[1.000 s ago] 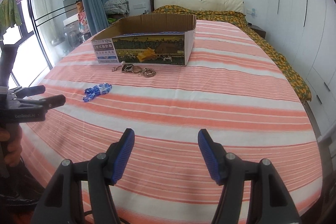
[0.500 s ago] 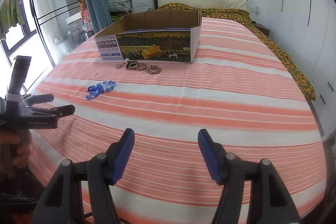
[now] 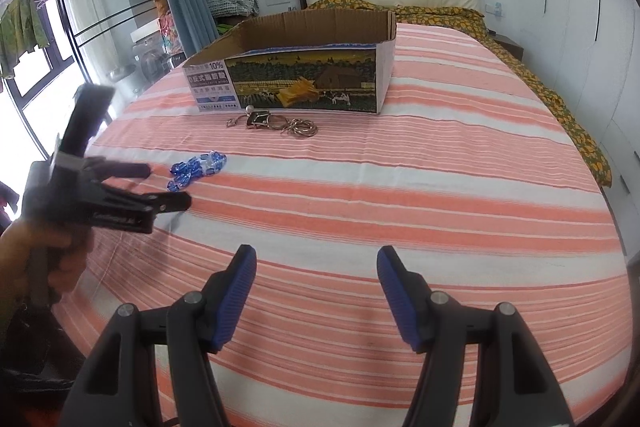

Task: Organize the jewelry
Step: 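Grasp the blue crystal bracelet with the left tool, then grasp the silver keychain with the right tool while the left tool holds the blue bracelet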

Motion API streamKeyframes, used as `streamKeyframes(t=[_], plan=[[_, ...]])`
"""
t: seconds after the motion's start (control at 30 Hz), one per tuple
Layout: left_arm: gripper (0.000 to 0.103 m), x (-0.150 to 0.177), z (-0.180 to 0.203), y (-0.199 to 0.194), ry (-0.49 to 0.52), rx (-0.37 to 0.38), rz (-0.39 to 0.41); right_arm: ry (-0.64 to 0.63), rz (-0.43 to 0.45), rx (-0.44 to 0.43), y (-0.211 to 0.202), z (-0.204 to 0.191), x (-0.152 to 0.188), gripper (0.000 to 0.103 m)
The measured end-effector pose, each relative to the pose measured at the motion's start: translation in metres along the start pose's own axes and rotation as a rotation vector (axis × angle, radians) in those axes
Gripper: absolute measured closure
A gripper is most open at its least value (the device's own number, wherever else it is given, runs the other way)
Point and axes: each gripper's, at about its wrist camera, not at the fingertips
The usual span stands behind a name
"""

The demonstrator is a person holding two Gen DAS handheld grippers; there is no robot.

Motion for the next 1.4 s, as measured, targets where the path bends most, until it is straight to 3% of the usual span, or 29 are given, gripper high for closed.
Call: streamKeyframes(t=[0.1,0.2,0.23,0.27,0.33,0.5,0.63,0.77,0.8,0.87,0.9,0.93,1.17,1.4], plan=[[0.007,-0.012,0.002,0.003,0.06,0.015,0.017,0.003,-0.006,-0.006,0.001,0.003,-0.003,0.039],[0.035,-0.016,0.005,-0.002,0.118,0.046,0.067,-0.004,-0.023,-0.01,0.007,0.007,-0.014,0.039],[0.051,-0.016,0.007,-0.003,0.143,0.052,0.077,-0.009,-0.032,-0.019,0.011,0.008,-0.023,0.039],[0.074,-0.015,0.009,-0.005,0.166,0.061,0.086,-0.013,-0.037,-0.027,0.014,0.009,-0.028,0.039],[0.089,-0.014,0.009,-0.006,0.167,0.084,0.091,-0.038,-0.059,-0.041,0.026,0.009,-0.047,0.039],[0.09,-0.006,-0.004,-0.008,0.086,0.125,0.11,-0.153,-0.144,-0.019,0.078,-0.003,-0.104,0.039],[0.09,0.0,-0.011,-0.011,0.03,0.136,0.115,-0.231,-0.145,0.006,0.11,-0.018,-0.137,0.039],[0.09,0.004,-0.016,-0.012,-0.007,0.158,0.118,-0.302,-0.11,0.032,0.119,-0.03,-0.148,0.039],[0.09,0.003,-0.017,-0.011,-0.014,0.164,0.118,-0.315,-0.105,0.024,0.119,-0.032,-0.149,0.046],[0.09,0.003,-0.019,-0.011,-0.023,0.171,0.12,-0.328,-0.095,0.013,0.117,-0.034,-0.148,0.081],[0.09,0.003,-0.019,-0.012,-0.025,0.172,0.12,-0.328,-0.093,0.007,0.116,-0.034,-0.146,0.081],[0.09,0.003,-0.02,-0.011,-0.025,0.172,0.121,-0.324,-0.096,-0.001,0.113,-0.034,-0.142,0.091],[0.093,0.001,-0.021,-0.013,-0.048,0.172,0.129,-0.209,-0.081,-0.087,0.066,-0.019,-0.109,0.095],[0.093,0.013,-0.022,-0.032,-0.078,0.191,0.173,-0.113,0.006,-0.124,0.006,-0.007,-0.082,0.099]])
Point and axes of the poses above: each gripper's, at about its wrist camera, not at the fingertips, and y roughly the way its jaws point, z to its right, x to its underside, and after that the axes turned 15 degrees about -z, right-handed
